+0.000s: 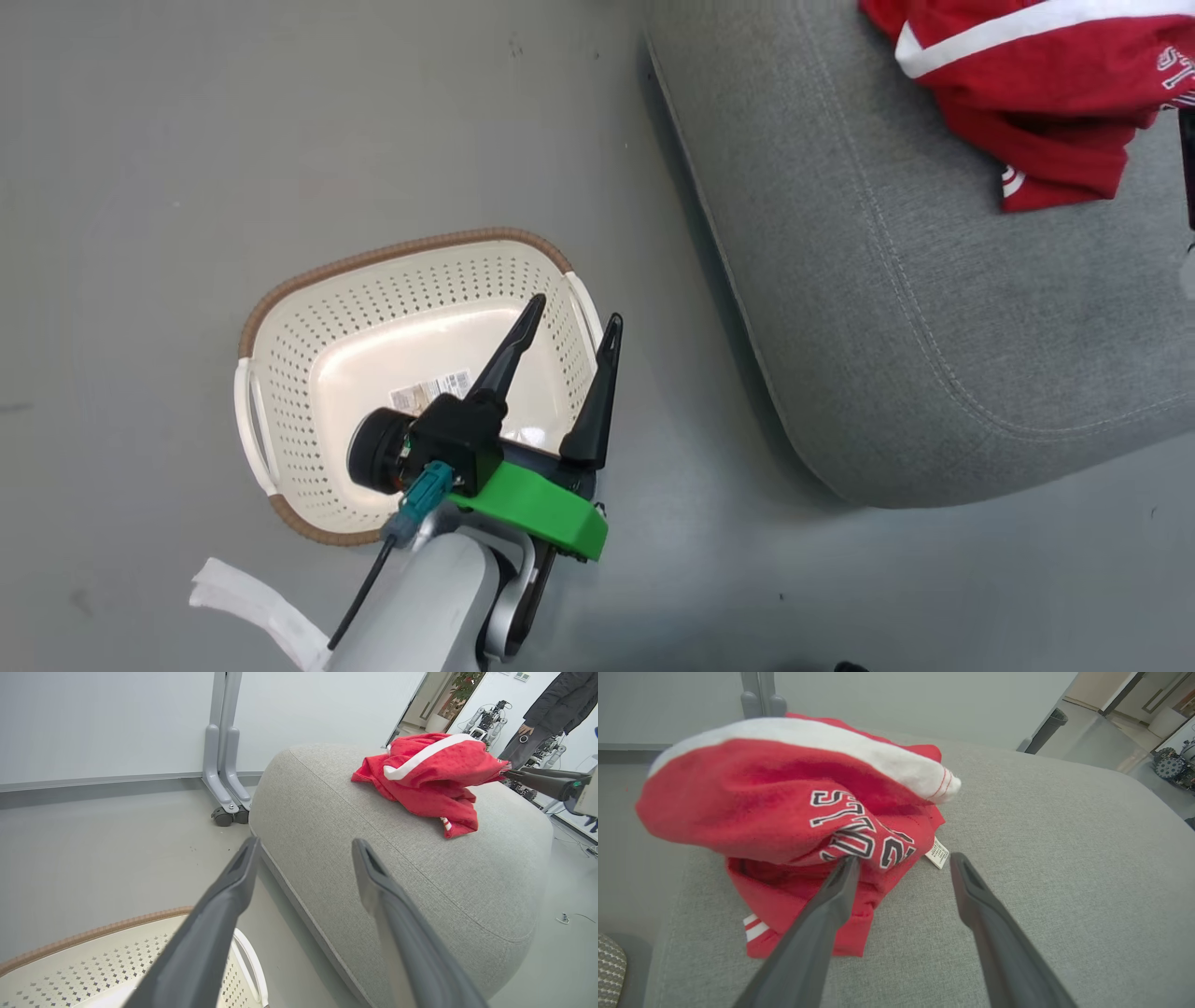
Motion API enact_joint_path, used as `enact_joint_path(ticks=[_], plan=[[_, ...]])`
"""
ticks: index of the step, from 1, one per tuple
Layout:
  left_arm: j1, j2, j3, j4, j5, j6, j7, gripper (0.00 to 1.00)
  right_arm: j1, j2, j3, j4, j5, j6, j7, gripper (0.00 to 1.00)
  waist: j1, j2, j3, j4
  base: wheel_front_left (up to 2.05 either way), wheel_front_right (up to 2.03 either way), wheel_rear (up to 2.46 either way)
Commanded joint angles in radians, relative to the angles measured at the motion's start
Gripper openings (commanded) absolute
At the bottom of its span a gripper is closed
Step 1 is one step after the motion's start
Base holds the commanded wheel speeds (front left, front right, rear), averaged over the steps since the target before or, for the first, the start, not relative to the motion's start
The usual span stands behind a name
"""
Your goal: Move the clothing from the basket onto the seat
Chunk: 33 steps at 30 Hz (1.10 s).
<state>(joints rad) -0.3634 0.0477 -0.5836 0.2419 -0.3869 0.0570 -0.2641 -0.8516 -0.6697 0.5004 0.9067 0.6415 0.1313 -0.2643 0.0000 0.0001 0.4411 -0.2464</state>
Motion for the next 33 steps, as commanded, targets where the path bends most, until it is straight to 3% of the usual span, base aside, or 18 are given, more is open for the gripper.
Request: enact_joint_path(ticks=[1,7,13,23,33], plan=[[0.026,0.005,0.011,-0.001,-0.014,-0.009,0.000,1.00,0.024,-0.003,-0.002,-0.025,0.031,-0.001,0.000,1.00,0.0000,-0.0001,-0.087,-0.015,0.00,0.00,0.00],[0.084,0.005,0.058,-0.015,-0.018,-0.035,0.000,1.00,0.106,-0.038,-0.046,-0.157,0.081,-0.001,0.000,1.00,0.0000,-0.0001,-0.188,-0.019,0.00,0.00,0.00],[0.136,0.005,0.109,-0.036,-0.017,-0.056,0.000,1.00,0.195,-0.031,-0.175,-0.324,0.044,-0.001,0.000,1.00,0.0000,-0.0001,-0.272,-0.017,0.00,0.00,0.00],[0.236,0.005,0.188,-0.071,-0.032,-0.084,0.000,1.00,0.413,0.074,-0.407,-0.663,-0.047,-0.001,0.000,1.00,0.0000,-0.0001,-0.391,0.042,0.00,0.00,0.00],[0.296,0.005,0.231,-0.083,-0.039,-0.102,0.000,1.00,0.616,0.193,-0.426,-0.858,-0.066,-0.001,0.000,1.00,0.0000,-0.0001,-0.444,0.113,0.00,0.00,0.00]])
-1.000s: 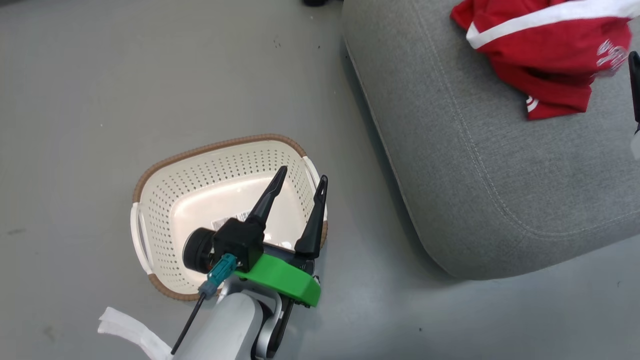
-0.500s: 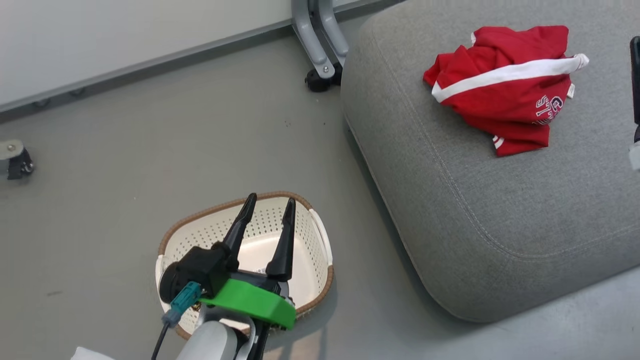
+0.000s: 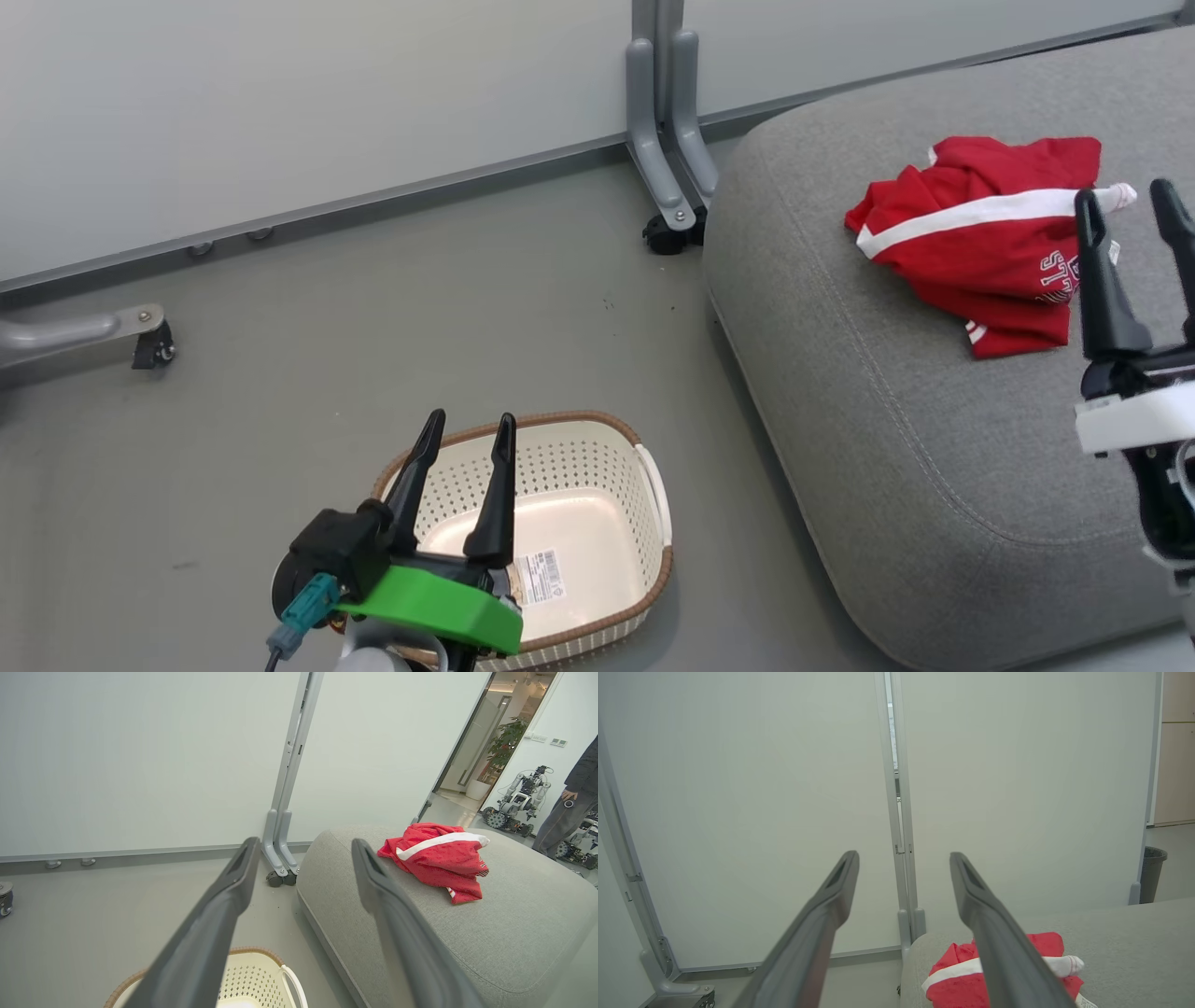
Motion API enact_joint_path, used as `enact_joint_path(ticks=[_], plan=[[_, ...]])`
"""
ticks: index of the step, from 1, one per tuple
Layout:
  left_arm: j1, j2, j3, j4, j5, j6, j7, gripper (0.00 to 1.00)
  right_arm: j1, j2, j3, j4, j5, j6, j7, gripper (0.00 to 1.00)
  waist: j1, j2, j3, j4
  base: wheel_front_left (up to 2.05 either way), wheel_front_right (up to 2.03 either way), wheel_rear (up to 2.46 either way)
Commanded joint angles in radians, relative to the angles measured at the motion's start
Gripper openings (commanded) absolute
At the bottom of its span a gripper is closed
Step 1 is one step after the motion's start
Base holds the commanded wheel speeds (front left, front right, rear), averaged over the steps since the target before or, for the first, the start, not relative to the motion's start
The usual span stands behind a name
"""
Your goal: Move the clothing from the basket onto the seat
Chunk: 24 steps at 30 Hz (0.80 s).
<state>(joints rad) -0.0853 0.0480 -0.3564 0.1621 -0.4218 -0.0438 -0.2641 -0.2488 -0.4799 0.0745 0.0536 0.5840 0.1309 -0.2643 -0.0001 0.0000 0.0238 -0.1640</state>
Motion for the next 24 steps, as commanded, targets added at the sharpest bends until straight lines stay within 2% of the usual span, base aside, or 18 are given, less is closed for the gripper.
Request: enact_joint_path(ticks=[1,12,18,24], plan=[[0.024,0.005,0.007,-0.002,-0.006,-0.003,0.000,1.00,0.029,0.014,0.000,-0.011,-0.013,0.000,0.000,1.00,0.0001,0.0000,-0.030,0.037,0.00,0.00,0.00],[0.097,0.005,0.082,0.023,0.007,-0.011,0.000,1.00,0.204,0.179,0.007,-0.038,-0.073,0.000,0.000,1.00,0.0001,0.0000,-0.079,0.146,0.00,0.00,0.00],[0.133,0.005,0.125,0.053,0.030,-0.021,0.000,1.00,0.278,0.226,0.048,-0.007,-0.121,0.000,0.000,1.00,0.0001,0.0000,-0.103,0.205,0.00,0.00,0.00],[0.164,0.004,0.169,0.071,0.045,-0.026,0.000,1.00,0.312,0.279,0.045,0.013,-0.164,0.000,0.000,1.00,0.0001,0.0000,-0.120,0.241,0.00,0.00,0.00]])
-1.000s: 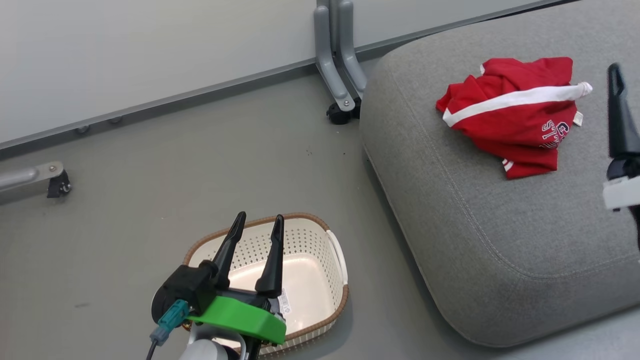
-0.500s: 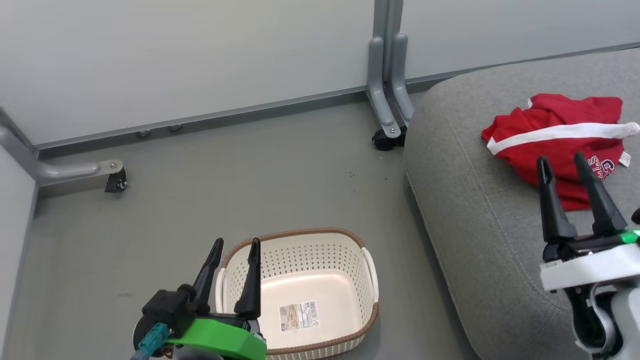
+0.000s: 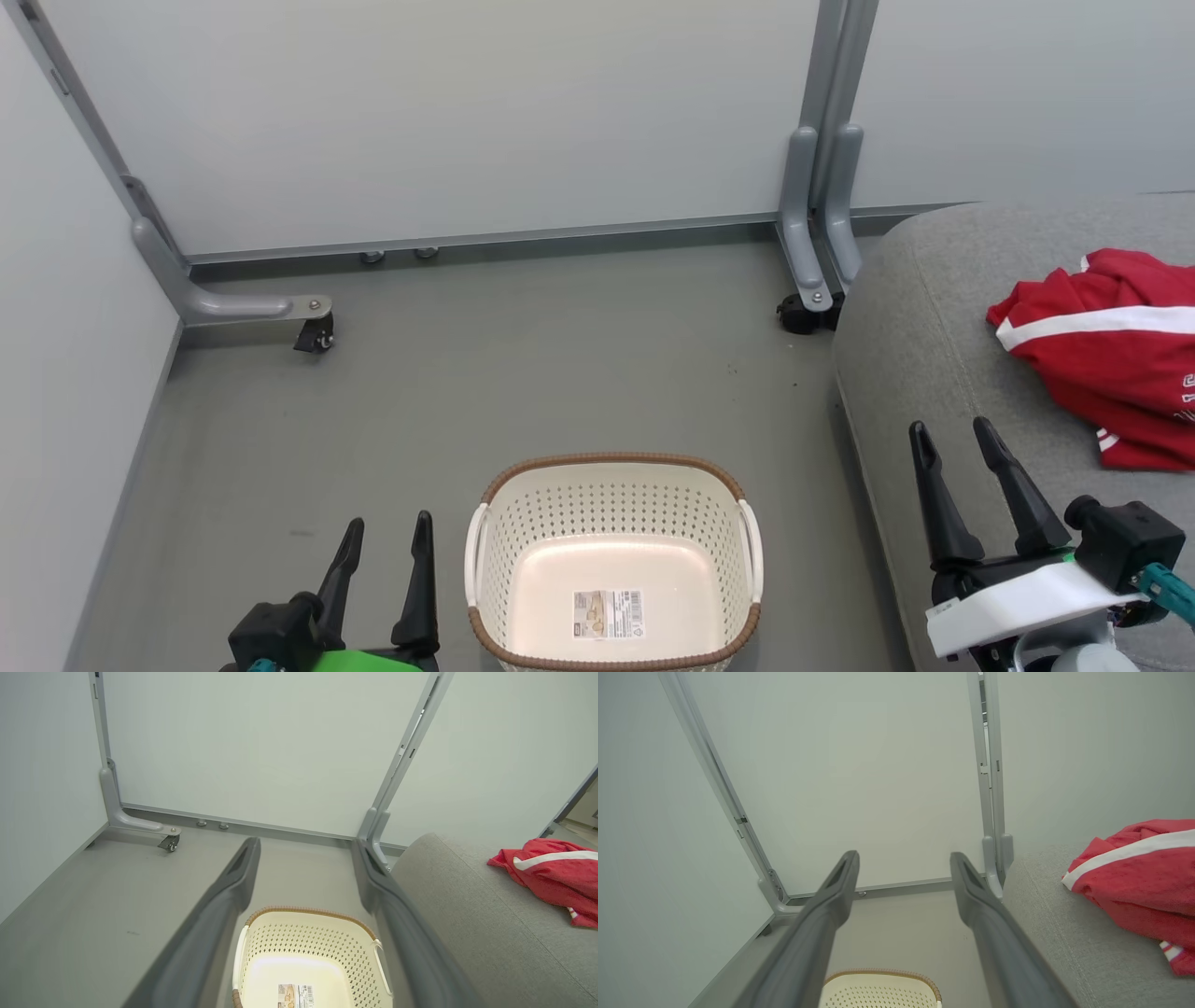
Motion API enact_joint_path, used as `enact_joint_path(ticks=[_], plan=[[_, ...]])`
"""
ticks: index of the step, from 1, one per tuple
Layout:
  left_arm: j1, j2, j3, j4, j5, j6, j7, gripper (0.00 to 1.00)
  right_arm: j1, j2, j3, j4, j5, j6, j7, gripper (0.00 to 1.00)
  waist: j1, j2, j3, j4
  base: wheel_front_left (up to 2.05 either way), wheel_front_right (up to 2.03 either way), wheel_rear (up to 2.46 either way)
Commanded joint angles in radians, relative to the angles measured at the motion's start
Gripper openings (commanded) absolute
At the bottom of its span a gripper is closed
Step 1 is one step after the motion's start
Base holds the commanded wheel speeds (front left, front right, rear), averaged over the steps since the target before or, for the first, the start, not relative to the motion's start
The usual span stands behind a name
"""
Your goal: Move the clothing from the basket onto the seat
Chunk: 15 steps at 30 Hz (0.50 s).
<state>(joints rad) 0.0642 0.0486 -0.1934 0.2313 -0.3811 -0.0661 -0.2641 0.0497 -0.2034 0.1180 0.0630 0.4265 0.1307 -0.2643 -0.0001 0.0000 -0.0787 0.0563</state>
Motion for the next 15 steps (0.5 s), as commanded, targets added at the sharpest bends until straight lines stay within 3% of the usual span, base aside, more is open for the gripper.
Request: enact_joint_path(ticks=[1,15], plan=[[0.020,0.004,0.012,0.006,0.007,-0.004,0.000,1.00,0.017,0.011,0.001,0.006,-0.014,0.000,0.000,1.00,0.0001,0.0000,-0.020,0.026,0.00,0.00,0.00],[0.028,0.004,0.034,0.022,0.037,0.015,0.000,1.00,0.017,0.074,-0.039,0.023,-0.047,0.000,0.000,1.00,0.0001,0.0000,-0.017,0.046,0.00,0.00,0.00]])
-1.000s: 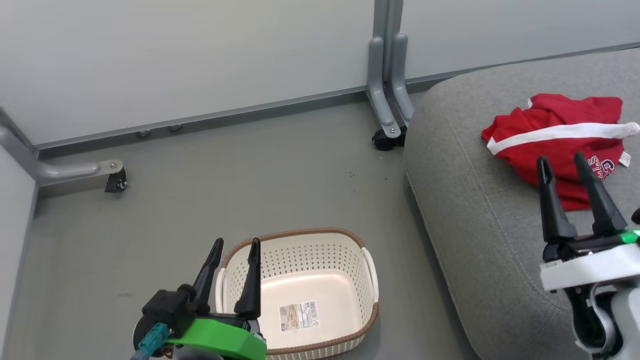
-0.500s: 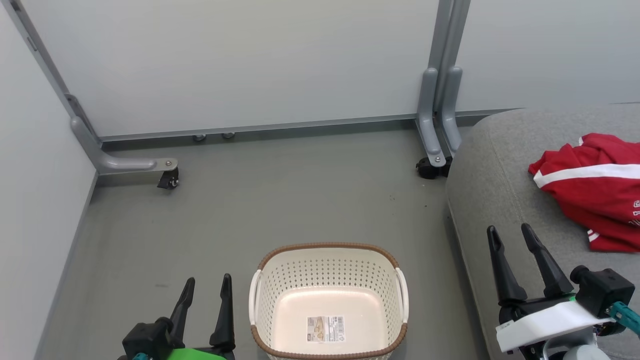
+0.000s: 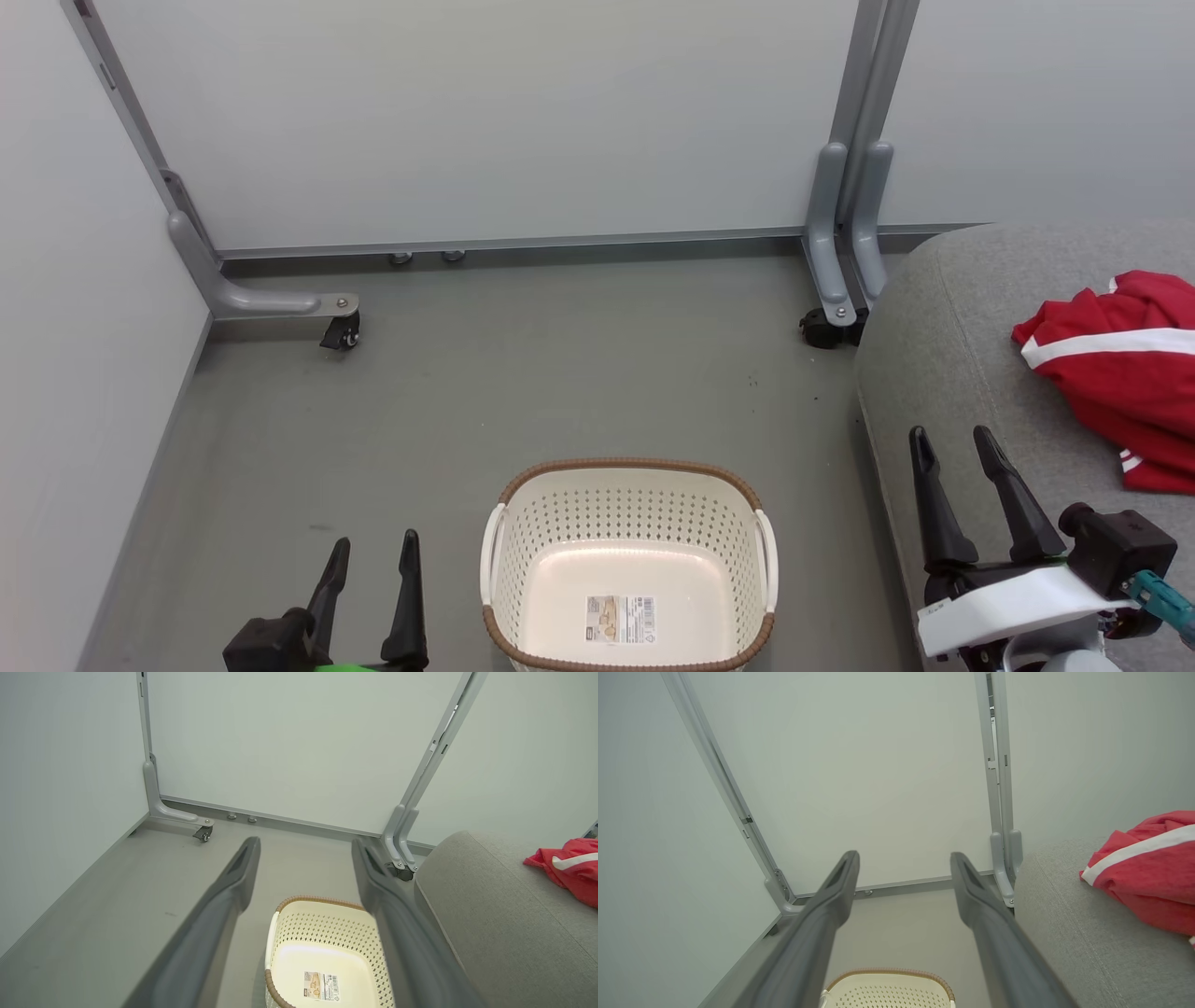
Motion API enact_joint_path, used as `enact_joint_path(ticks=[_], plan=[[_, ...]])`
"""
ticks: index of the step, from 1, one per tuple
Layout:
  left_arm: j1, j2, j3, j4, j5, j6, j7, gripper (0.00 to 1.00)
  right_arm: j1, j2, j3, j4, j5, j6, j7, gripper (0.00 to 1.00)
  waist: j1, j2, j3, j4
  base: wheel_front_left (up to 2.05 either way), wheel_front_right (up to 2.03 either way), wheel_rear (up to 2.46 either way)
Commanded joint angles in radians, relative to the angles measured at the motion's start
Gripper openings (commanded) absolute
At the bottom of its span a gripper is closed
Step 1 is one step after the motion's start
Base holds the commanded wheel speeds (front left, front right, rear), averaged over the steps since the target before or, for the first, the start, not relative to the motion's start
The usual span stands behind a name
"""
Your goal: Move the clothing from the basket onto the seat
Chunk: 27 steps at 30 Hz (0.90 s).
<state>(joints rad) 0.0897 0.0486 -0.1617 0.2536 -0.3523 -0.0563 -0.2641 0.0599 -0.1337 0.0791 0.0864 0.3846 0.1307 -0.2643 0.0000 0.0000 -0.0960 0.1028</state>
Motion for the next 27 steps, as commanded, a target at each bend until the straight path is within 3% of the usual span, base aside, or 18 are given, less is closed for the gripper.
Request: enact_joint_path(ticks=[1,8,17,27], plan=[[0.002,0.004,0.004,-0.001,0.009,0.006,0.000,1.00,0.008,0.005,-0.001,0.000,-0.006,0.000,0.000,1.00,0.0000,0.0000,0.000,-0.001,0.00,0.00,0.00],[0.000,0.004,0.016,-0.017,0.023,0.024,0.000,1.00,0.008,0.007,-0.008,0.001,-0.007,0.000,0.000,1.00,0.0000,0.0000,0.005,-0.014,0.00,0.00,0.00],[-0.001,0.004,0.011,-0.021,0.088,0.092,0.000,1.00,0.009,-0.001,-0.001,0.007,-0.006,0.000,0.000,1.00,0.0000,0.0000,0.006,-0.027,0.00,0.00,0.00],[0.004,0.004,0.022,-0.028,0.084,0.076,0.000,1.00,-0.002,0.004,-0.015,0.001,0.014,0.000,0.000,1.00,0.0000,0.0000,0.003,-0.034,0.00,0.00,0.00]])
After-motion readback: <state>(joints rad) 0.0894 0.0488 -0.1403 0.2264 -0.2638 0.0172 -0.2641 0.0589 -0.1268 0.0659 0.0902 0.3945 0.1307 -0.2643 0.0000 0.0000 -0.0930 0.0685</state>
